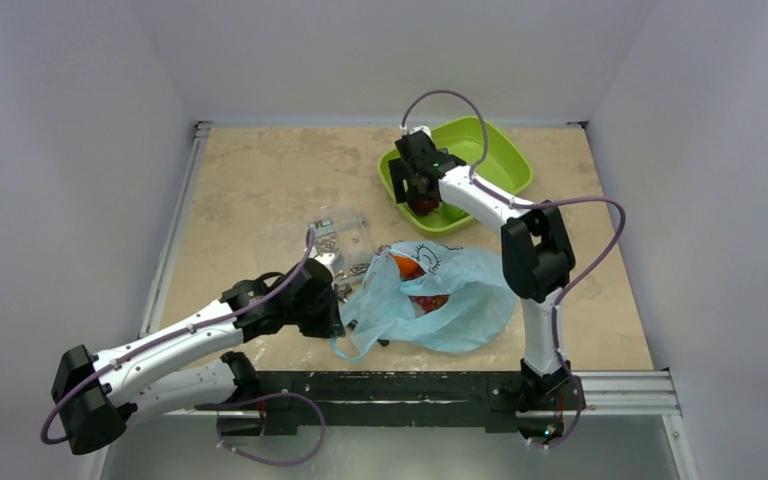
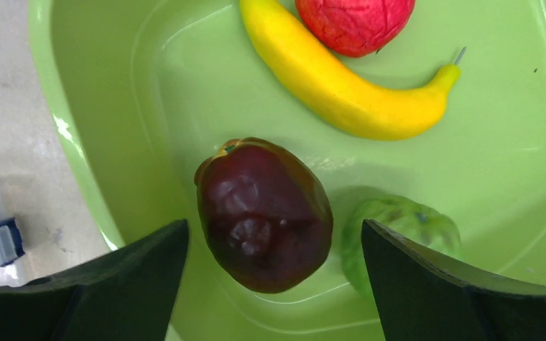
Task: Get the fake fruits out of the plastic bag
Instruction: Place the fake fruit in the bin.
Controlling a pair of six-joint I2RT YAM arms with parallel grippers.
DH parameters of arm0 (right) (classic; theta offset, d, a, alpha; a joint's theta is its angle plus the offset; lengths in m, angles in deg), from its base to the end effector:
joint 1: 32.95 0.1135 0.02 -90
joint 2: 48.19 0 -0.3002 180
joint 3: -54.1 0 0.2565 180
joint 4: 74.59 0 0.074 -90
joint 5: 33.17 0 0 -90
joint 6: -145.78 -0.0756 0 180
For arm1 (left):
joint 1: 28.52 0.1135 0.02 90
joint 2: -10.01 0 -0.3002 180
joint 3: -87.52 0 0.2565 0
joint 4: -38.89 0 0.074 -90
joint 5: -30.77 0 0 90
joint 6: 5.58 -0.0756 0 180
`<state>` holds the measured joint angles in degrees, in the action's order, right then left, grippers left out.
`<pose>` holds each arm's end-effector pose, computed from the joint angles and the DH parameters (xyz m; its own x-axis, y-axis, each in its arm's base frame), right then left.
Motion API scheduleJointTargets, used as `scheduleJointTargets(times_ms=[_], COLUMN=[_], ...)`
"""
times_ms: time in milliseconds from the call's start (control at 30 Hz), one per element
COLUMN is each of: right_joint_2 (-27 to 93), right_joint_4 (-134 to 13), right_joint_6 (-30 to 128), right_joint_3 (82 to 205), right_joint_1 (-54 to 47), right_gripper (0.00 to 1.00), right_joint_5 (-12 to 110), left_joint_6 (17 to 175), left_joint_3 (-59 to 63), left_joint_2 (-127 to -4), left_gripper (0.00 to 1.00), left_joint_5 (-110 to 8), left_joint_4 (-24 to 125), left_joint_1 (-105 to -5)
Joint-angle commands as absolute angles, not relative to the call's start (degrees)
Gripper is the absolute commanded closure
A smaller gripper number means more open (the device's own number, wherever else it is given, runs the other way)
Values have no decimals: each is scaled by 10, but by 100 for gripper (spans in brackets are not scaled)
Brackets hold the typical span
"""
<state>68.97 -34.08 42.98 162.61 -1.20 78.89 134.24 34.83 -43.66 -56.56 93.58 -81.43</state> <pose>0.4442 0.2415 0.2330 -0.6891 -0.1850 -0.7006 -0.1294 0.9827 -0.1322 0.1075 -0.1480 0.2275 -0.9422 -0.0192 -0.3345 0.1438 0.8784 -0.4557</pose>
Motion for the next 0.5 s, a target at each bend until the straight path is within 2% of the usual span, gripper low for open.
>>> scheduleJointTargets(times_ms=[0,67,233,333,467], right_joint_2=[679,662,553,446,304], right_joint_4=[-260,-238,-237,-240,-209], right_joint_6=[431,422,411,401,360], right_joint_3=[1707,1703,1619,1547,1447], right_joint_1=[-14,-14,-11,2,54], right_gripper=[5,1,1,1,1], right_joint_5=[823,824,795,748,753], left_joint_6=[1329,1324,1313,1311,1312], left_joint_3=[328,324,315,315,315], left_joint_2=[-432,-431,-426,-423,-419], left_gripper=[100,100,100,100,100], left_joint_5=[-550,-549,-557,-558,-554], left_joint_4=[915,918,932,931,926], left_joint_1=[-817,-817,-817,-817,-818])
